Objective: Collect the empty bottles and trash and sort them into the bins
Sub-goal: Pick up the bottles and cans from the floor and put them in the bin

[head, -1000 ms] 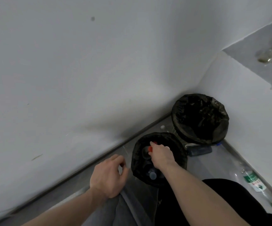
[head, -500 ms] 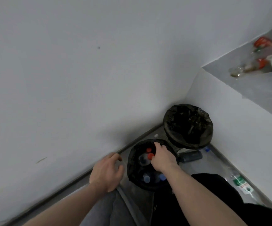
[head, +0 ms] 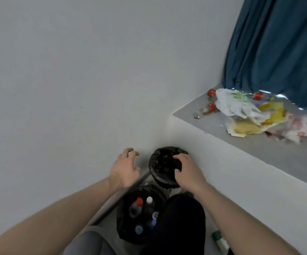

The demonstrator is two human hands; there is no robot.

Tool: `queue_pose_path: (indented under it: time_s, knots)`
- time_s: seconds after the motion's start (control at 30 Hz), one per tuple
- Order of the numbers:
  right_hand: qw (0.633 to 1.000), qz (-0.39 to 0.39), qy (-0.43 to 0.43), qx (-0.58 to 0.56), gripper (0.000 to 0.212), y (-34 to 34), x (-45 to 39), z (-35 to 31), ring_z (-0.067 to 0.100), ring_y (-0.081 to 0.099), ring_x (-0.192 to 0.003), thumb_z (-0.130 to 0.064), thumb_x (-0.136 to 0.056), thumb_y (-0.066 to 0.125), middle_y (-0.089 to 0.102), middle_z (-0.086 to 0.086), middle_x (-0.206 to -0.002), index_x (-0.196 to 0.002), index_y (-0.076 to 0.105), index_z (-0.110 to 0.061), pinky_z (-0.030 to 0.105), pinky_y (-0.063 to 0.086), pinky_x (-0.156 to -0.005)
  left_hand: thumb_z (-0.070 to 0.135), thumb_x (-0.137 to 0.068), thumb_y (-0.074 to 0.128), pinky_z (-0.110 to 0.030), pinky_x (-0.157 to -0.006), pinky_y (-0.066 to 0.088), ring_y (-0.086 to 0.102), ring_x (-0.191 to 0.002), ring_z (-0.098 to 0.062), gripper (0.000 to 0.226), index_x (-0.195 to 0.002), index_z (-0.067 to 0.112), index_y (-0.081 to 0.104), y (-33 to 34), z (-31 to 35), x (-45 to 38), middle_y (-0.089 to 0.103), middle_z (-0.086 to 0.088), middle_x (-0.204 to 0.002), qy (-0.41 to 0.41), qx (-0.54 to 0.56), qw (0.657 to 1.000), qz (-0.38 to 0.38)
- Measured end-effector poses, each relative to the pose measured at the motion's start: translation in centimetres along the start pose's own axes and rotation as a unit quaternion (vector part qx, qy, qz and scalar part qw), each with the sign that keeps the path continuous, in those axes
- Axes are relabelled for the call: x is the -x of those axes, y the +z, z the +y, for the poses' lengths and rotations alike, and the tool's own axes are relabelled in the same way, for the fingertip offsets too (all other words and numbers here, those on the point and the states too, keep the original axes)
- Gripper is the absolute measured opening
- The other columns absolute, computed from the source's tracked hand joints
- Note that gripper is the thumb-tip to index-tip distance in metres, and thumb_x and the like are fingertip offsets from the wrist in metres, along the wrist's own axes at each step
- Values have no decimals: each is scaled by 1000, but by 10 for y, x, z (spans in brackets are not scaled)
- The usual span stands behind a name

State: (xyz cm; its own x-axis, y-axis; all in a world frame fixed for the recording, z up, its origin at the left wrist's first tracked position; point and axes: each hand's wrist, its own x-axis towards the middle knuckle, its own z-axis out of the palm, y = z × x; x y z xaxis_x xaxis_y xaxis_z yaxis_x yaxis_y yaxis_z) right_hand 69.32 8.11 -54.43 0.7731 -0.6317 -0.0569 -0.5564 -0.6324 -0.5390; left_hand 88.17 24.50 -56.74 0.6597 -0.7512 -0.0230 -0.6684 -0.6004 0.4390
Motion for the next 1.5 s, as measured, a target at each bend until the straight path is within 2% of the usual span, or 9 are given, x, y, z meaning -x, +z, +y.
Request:
queue_pose_path:
  time_s: [0.47,0.83,1.03,1.13,1.2,1.27,1.37,1.43,1.5]
  knots:
    - [974,64,214,36,67,-104,145,145,25,28,-149,-13,-93,52,19,2,-165,-155,31,-27,31,23,-121,24,-83,61,-41,-111,38,42,-132,-28,53,-135,23,50,53,194,13,34,1,-149,211,-11,973,-97]
    - [925,60,374,-29,68,-106,253,271,27,39,-142,-11,-87,55,32,7,-158,-151,38,-23,31,30,-117,24,-82,59,-37,-108,40,48,-127,-25,45,-127,26,55,155,271,20,41,3,-141,215,-36,949,-227]
    - [870,104,456,-155,56,-109,251,337,27,61,-109,-15,-86,65,58,13,-133,-140,53,-21,28,44,-90,24,-88,60,-30,-106,41,53,-125,-25,39,-127,19,61,235,300,-1,51,-7,-139,145,-17,943,-299]
    - [864,105,460,-176,50,-100,237,367,23,67,-80,-17,-85,67,68,8,-101,-134,57,-21,27,48,-74,30,-94,44,-32,-112,34,46,-133,-28,45,-131,15,63,280,298,-14,51,-8,-146,119,-35,934,-334]
    - [863,92,463,-177,47,-84,226,392,22,67,-75,-21,-86,66,69,6,-102,-133,59,-21,29,52,-67,29,-94,43,-32,-111,33,44,-134,-27,44,-130,17,63,307,295,-19,49,-6,-146,132,-97,925,-344]
    - [870,51,461,-166,47,-59,214,419,15,61,-78,-20,-88,64,65,6,-118,-135,58,-19,25,48,-73,25,-94,53,-32,-107,39,46,-133,-27,39,-132,20,60,332,291,-19,43,-6,-148,181,-165,900,-360]
    - [878,-32,453,-150,53,-17,190,453,16,62,-95,-27,-89,63,60,5,-132,-140,51,-24,28,52,-83,23,-96,49,-38,-116,35,39,-141,-26,45,-141,23,51,380,275,-15,31,-2,-158,189,-202,868,-412]
    - [874,-79,452,-159,55,15,168,476,13,65,-85,-27,-92,62,62,2,-127,-145,45,-27,20,52,-67,20,-92,53,-40,-114,38,41,-139,-26,49,-140,26,49,413,262,-12,24,2,-161,203,-214,844,-447]
    - [873,-117,444,-165,59,51,144,503,14,65,-89,-27,-93,60,55,4,-139,-149,40,-26,22,53,-74,18,-89,57,-39,-108,43,46,-135,-26,49,-137,29,50,449,252,-10,23,5,-161,242,-231,810,-482]
